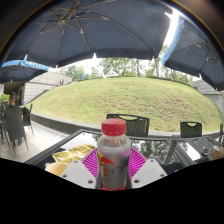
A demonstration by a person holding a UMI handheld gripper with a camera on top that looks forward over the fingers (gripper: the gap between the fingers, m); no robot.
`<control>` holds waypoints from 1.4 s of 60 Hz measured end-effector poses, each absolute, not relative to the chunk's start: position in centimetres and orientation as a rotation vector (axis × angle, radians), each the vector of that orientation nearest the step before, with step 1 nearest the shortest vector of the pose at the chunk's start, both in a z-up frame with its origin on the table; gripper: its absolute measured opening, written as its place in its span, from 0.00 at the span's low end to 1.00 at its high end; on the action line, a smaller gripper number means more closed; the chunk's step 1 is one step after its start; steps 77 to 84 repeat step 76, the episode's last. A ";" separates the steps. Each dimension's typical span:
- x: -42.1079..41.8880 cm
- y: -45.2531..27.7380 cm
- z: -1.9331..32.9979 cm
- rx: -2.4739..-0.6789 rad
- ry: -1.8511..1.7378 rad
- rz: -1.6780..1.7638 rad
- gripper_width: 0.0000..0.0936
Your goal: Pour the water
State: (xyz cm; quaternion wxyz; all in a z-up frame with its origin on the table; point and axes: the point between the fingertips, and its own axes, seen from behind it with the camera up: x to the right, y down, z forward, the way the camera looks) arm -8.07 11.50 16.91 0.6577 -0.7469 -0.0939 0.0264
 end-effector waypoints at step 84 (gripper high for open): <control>-2.6 -9.7 8.6 -1.712 -0.223 0.001 0.88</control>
